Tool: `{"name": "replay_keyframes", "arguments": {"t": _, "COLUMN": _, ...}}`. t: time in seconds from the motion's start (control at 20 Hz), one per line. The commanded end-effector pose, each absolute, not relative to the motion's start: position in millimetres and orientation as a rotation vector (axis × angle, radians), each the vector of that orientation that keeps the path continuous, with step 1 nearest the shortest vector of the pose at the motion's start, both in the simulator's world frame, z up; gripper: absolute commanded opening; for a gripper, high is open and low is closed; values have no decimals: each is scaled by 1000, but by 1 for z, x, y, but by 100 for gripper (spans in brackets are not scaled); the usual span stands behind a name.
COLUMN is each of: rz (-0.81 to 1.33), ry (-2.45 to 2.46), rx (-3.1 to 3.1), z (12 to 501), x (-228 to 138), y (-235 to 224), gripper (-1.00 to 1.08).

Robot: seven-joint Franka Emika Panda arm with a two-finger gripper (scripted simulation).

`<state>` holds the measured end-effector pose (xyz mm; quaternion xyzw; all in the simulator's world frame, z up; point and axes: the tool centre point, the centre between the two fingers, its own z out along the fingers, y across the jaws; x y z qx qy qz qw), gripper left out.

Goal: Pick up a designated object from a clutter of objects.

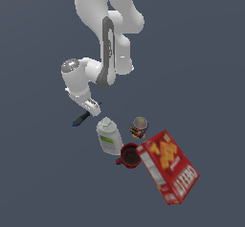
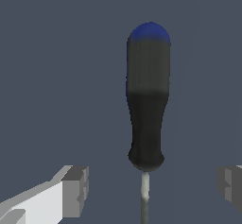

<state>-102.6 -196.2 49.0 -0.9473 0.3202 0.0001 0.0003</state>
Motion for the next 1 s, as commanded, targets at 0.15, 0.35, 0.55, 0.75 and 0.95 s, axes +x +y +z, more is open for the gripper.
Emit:
{"name": "replay_keyframes", "arguments": {"t": 0.15, "rz": 1, "ry": 1009, "rx": -2975, "z": 26, "x": -104, "y": -196, "gripper": 100}}
{"name": "replay_keyframes", "arguments": {"t": 0.35, "rz": 1, "ry": 1009, "rx": -2975, "z": 16, "x": -104, "y": -196, "gripper": 100}}
{"name": "replay_keyframes", "arguments": {"t": 0.55, "rz": 1, "ry": 1009, "rx": -2975, "z": 14, "x": -104, "y": -196, "gripper": -100}}
{"name": "replay_keyframes", "arguments": {"t": 0.75, "rz": 1, "ry": 1009, "rx": -2975, "z": 14, "x": -104, "y": -196, "gripper": -100}}
{"name": "replay_keyframes", "arguments": {"t": 0.95, "rz": 1, "ry": 1009, "rx": -2975, "z": 14, "x": -104, "y": -196, "gripper": -100}}
